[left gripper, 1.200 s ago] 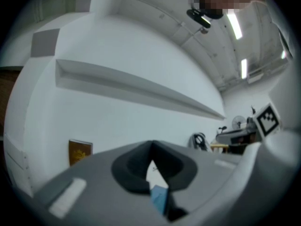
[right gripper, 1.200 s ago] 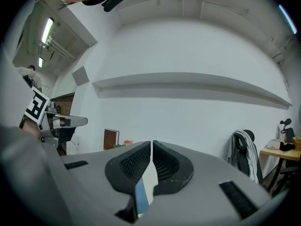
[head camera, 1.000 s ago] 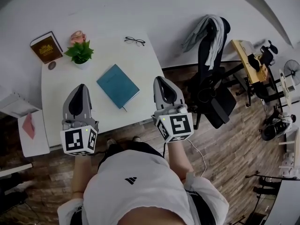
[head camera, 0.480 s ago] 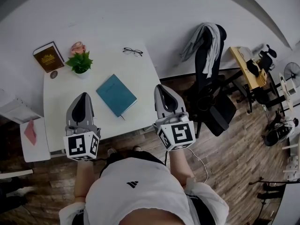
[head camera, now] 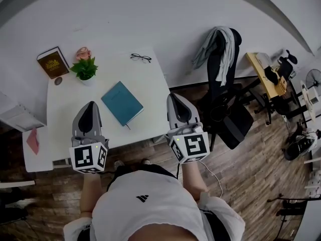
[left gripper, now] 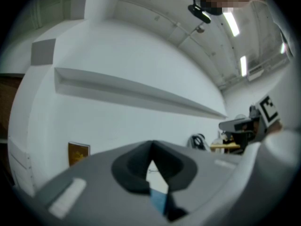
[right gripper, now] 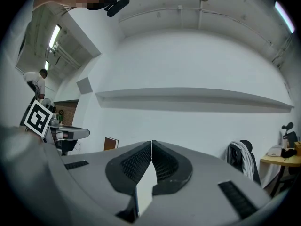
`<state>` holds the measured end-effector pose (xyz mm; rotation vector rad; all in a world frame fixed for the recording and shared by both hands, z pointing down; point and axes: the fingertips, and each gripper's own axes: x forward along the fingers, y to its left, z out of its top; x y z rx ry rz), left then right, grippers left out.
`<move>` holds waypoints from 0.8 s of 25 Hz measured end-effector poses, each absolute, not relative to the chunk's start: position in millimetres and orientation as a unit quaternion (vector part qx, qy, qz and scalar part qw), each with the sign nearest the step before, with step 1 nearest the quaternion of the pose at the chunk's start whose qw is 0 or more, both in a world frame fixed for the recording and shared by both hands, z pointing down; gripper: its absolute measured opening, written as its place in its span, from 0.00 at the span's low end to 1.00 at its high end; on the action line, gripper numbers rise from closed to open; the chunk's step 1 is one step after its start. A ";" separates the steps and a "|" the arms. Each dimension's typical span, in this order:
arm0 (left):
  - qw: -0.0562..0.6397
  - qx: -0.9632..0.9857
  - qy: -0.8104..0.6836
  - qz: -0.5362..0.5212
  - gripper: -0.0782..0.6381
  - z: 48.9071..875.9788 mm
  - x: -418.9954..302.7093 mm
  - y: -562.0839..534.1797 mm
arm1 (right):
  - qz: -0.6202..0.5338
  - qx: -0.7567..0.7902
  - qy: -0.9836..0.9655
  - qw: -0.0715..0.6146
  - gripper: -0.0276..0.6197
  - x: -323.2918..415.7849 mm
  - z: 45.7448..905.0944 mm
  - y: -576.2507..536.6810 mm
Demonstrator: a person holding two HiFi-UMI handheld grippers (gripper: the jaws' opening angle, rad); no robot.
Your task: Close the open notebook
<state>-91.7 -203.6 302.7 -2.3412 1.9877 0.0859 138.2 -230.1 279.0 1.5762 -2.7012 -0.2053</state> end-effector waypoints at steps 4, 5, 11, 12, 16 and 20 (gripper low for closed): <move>0.035 -0.758 0.650 0.024 0.12 302.7 -85.7 -199.7 | -0.063 0.498 -0.865 -0.003 0.02 143.2 278.5 -228.2; 0.035 -0.758 0.651 0.023 0.12 302.7 -84.2 -198.9 | -0.062 0.497 -0.866 -0.005 0.02 144.3 278.4 -227.9; 0.034 -0.753 0.657 0.017 0.12 305.8 -78.2 -197.6 | -0.056 0.485 -0.873 -0.007 0.02 146.9 283.3 -229.8; 0.035 -0.752 0.658 0.017 0.12 306.0 -77.4 -197.5 | -0.056 0.483 -0.874 -0.008 0.02 147.2 283.2 -230.1; 0.036 -0.749 0.662 0.016 0.12 305.6 -76.2 -197.8 | -0.056 0.479 -0.876 -0.009 0.02 148.5 283.5 -233.1; 0.035 -0.745 0.666 0.016 0.12 305.2 -75.4 -198.8 | -0.056 0.476 -0.877 -0.010 0.02 150.8 283.0 -236.6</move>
